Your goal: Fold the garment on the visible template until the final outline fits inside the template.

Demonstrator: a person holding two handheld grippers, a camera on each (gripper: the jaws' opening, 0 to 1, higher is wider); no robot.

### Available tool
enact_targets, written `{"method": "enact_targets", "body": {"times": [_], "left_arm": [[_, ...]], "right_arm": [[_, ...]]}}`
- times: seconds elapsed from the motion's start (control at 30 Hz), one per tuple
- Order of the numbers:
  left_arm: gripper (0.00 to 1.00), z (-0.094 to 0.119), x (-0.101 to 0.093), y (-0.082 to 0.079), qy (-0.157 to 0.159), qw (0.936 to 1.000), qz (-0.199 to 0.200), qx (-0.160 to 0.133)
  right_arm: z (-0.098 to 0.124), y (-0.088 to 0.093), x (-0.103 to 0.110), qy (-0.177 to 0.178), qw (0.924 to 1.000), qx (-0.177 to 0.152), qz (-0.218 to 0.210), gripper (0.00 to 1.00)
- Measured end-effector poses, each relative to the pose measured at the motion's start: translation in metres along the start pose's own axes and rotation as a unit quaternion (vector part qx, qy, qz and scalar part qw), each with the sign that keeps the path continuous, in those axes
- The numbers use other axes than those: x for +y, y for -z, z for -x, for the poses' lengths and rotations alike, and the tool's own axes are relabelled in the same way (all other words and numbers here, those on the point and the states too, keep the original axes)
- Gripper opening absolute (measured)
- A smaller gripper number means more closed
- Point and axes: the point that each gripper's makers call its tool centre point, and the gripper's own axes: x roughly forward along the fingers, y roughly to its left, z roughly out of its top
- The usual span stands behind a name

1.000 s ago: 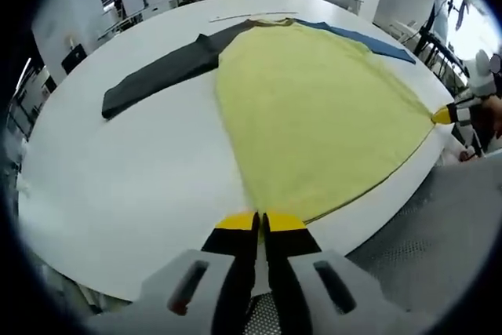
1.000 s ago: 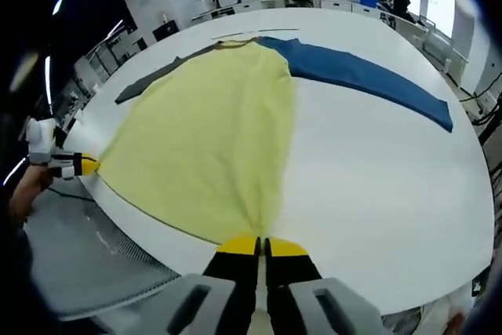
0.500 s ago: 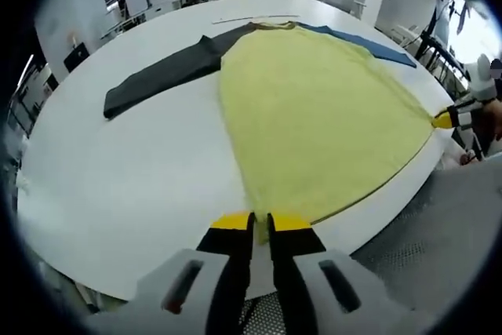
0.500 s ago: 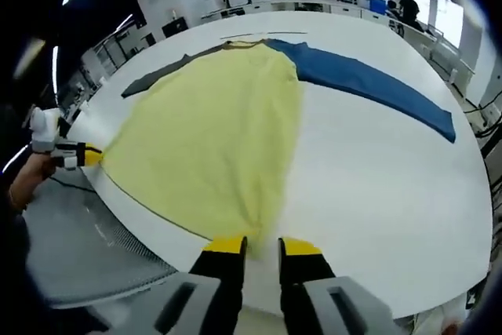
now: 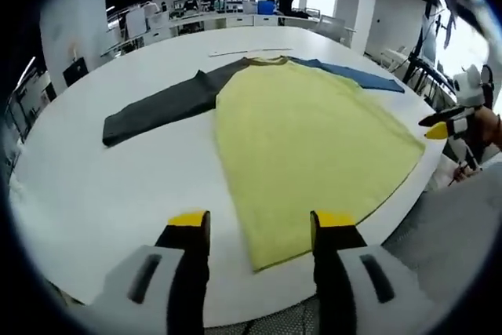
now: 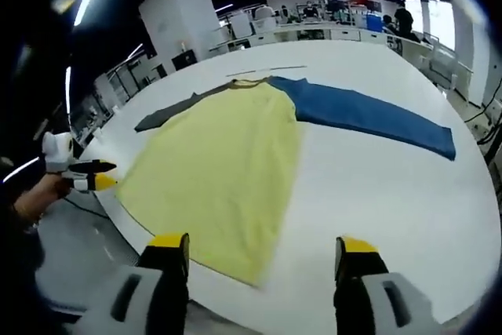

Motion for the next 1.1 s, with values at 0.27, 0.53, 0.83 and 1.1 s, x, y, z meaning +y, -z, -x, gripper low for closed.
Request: {"method": "enact_targets", "body": {"times": [0.27,0.53,0.83,1.1], "left_arm": [[0.76,0.002,-0.001,-0.014,0.006,0.9996,-0.005,-0.026],[0.90,0.003,-0.004,-0.017,0.010,0.9993,-0.014,-0.032],[0.99,0.006,-0.007,-0.025,0.014,0.9989,-0.022,-0.040],[0.99,0.009,-0.008,-0.043,0.017,0.9968,-0.030,-0.072]], "right_arm": [[0.004,-0.017,-0.027,0.014,0.9997,-0.018,-0.006,0.89],[0.012,-0.044,-0.081,0.044,0.9971,-0.050,-0.036,0.88],[0.025,-0.077,-0.118,0.075,0.9913,-0.092,-0.059,0.86],[0.028,-0.086,-0.155,0.117,0.9853,-0.096,-0.080,0.78]]}}
